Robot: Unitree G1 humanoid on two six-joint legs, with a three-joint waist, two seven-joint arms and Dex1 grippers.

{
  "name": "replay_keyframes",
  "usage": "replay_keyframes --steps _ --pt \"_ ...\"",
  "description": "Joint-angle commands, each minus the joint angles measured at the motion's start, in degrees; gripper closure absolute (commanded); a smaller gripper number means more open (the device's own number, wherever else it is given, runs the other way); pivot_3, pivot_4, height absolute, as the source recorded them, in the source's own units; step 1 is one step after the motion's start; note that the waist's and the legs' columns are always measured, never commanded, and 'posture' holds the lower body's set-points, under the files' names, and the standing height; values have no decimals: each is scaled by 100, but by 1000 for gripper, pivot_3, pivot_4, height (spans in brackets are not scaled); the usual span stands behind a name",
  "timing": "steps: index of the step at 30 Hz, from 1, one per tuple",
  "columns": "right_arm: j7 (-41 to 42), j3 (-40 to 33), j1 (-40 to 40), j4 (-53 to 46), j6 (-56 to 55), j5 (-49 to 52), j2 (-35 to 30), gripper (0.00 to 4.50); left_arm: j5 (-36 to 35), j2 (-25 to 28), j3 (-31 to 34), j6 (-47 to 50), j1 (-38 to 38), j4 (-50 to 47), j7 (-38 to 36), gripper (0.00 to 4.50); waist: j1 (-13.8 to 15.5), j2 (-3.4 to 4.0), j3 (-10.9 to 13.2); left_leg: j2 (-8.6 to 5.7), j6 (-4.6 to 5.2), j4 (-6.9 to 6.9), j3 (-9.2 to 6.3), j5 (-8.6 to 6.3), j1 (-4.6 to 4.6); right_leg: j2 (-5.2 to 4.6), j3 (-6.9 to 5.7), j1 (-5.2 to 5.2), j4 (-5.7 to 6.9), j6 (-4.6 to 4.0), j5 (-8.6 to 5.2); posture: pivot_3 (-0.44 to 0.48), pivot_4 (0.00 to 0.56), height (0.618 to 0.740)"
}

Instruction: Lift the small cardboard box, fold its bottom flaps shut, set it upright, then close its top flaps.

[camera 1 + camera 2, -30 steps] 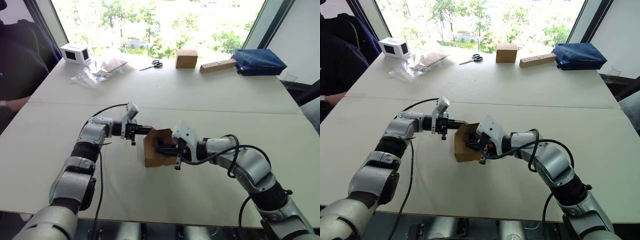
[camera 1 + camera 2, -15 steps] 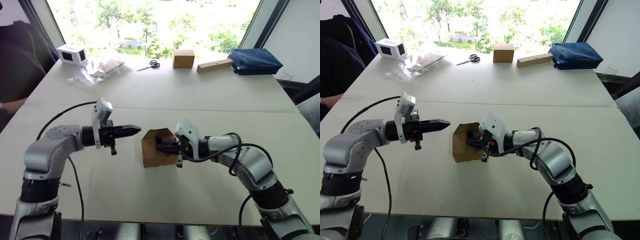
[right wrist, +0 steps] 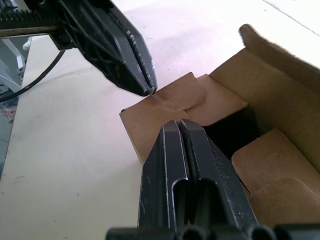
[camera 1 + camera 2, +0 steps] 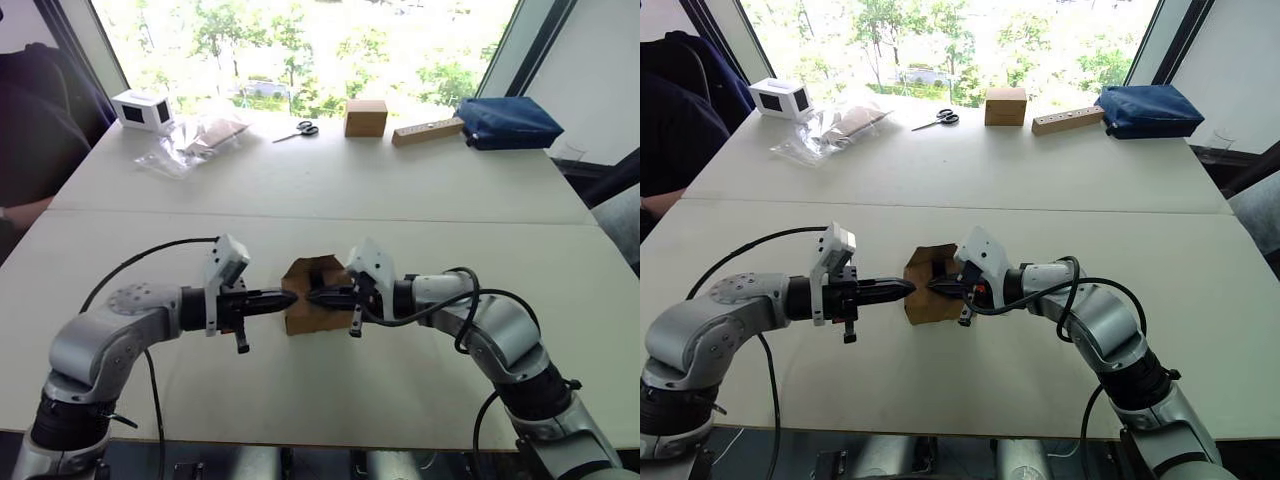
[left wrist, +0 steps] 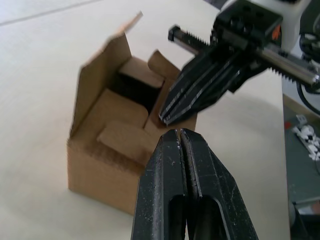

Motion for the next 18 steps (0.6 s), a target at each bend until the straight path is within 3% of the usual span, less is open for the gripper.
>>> replay_keyframes --steps 1,10,14,18 --pt "-21 -117 4 -148 -99 45 27 4500 -90 180 -118 -182 127 -102 -185 4460 -1 0 0 0 0 0 0 0 0 0 0 0 0 0 0 0 150 740" --pt "111 -436 -56 -301 -11 374 -64 4500 103 242 -303 -533 179 204 -130 4460 6 0 0 0 1 0 1 0 0 -1 0 0 -1 0 0 0 150 740" --pt "738 -867 -408 -417 -58 884 -442 4500 179 205 -413 -660 180 309 -91 4460 11 1 0 -2 1 0 1 -1 0 -2 0 2 -2 0 0 0 150 740" --pt "855 -1041 -868 5 -110 1035 -393 4500 217 171 -499 -729 154 368 -37 4460 4 1 0 2 2 -1 0 -1 7 0 0 5 -1 0 0 0 150 740"
